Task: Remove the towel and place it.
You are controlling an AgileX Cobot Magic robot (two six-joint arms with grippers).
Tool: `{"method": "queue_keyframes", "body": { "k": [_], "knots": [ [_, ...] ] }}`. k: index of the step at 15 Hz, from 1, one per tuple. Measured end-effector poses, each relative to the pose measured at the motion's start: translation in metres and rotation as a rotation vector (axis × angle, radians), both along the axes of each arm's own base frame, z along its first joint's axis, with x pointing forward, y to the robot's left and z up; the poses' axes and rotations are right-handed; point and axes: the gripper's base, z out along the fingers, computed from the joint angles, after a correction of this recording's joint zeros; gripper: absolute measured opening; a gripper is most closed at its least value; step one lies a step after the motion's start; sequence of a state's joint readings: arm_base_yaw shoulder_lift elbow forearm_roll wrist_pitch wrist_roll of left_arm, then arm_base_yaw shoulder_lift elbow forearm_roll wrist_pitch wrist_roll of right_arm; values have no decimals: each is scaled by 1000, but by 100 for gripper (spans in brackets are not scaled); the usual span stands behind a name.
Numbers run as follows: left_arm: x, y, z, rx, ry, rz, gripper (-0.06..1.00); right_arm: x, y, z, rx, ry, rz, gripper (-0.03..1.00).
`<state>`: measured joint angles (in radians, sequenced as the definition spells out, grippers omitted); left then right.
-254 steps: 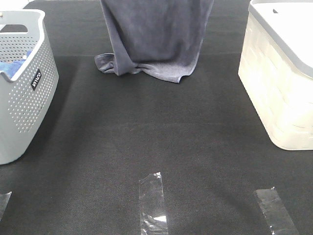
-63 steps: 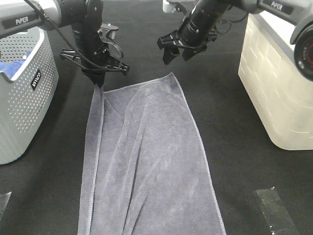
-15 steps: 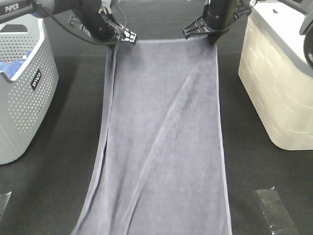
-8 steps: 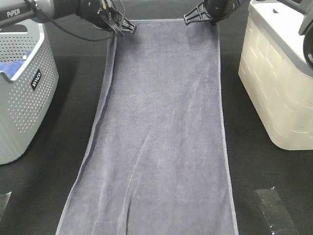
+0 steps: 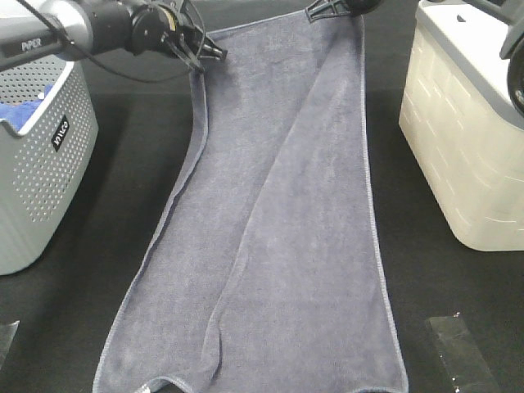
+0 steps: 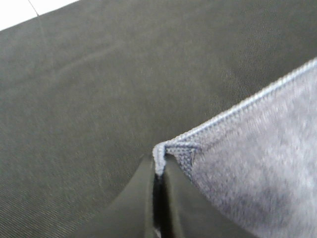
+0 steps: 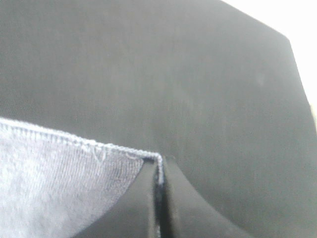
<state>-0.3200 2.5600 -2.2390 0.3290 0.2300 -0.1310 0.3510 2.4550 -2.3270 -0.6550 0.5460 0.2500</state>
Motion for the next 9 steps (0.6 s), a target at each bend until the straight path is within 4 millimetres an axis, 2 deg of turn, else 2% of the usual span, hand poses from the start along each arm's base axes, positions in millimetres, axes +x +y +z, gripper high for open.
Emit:
{"method": "queue_keyframes", "body": {
  "k": [3, 6, 9],
  "knots": [
    [1, 0, -5, 2, 8, 1, 1, 3, 3, -4, 10, -21, 25, 0],
    [2, 4, -5, 53, -9, -8, 1, 9, 6, -35, 0, 13, 31, 0],
    [5, 15, -5, 80, -16, 4, 1, 12, 5, -57, -3, 47, 25, 0]
  ]
}}
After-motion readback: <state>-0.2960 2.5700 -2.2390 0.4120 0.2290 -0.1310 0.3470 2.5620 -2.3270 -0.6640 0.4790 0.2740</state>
